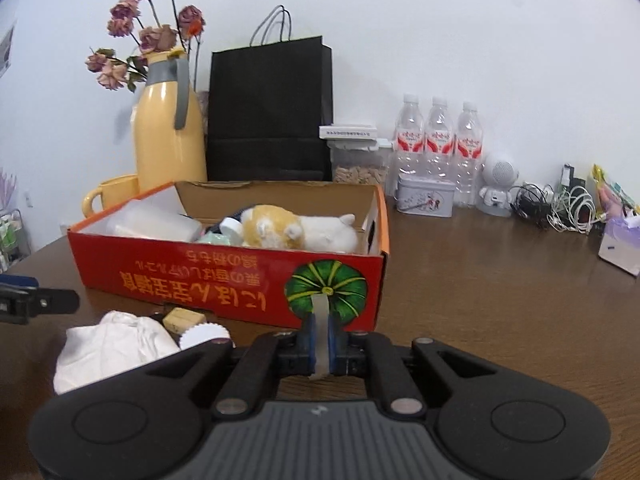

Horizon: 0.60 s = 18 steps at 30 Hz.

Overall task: Organize objects
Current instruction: 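Grasp the white cloth with the left tool while the right tool holds the strip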

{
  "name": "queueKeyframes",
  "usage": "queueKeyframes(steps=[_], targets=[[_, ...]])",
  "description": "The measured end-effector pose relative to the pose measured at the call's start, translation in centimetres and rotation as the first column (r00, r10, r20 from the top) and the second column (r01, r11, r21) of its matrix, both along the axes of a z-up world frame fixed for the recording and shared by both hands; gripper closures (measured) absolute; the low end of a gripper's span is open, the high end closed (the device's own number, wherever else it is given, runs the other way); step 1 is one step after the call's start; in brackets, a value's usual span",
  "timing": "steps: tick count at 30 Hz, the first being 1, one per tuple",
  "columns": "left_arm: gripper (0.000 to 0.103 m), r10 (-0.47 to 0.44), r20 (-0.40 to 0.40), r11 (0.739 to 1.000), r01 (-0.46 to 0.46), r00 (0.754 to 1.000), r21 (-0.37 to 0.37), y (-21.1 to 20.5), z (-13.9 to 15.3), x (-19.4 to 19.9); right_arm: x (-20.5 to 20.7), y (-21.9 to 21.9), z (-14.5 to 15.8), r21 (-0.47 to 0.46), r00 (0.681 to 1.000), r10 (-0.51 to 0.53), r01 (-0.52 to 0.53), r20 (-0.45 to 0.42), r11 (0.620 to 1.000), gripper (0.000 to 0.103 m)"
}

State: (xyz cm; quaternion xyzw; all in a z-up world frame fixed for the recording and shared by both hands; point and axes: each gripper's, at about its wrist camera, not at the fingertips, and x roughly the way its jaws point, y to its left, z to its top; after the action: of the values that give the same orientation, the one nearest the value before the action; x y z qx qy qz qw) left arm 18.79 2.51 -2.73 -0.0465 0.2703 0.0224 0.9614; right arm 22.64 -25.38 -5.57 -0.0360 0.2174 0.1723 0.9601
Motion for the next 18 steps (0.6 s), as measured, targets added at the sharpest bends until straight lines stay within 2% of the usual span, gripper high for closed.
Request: queueKeyframes(steps=[11, 15, 18], targets=[[0.000, -0.047, 0.017, 0.999, 0.047, 0.999, 0.014, -1.4, 0.0, -0.3, -0.6, -0.2, 0.5, 0.025, 0.999, 0.001, -0.002, 0.041, 1.000, 0.098], [0.000, -0.139, 0.030, 0.989, 0.137, 0.990, 0.061, -3.6, 0.4, -0.6, -0.7, -0.5, 0.5, 0.038, 0.999, 0.004, -0.005, 0.046, 0.999, 0.098], [0.000, -0.226, 0.003, 0.970, 0.225, 0.974, 0.095, -5.9, 0.3, -0.5, -0.8, -0.7, 0.7, 0.051, 0.999, 0.008, -0.011, 0.050, 0.999, 0.098]])
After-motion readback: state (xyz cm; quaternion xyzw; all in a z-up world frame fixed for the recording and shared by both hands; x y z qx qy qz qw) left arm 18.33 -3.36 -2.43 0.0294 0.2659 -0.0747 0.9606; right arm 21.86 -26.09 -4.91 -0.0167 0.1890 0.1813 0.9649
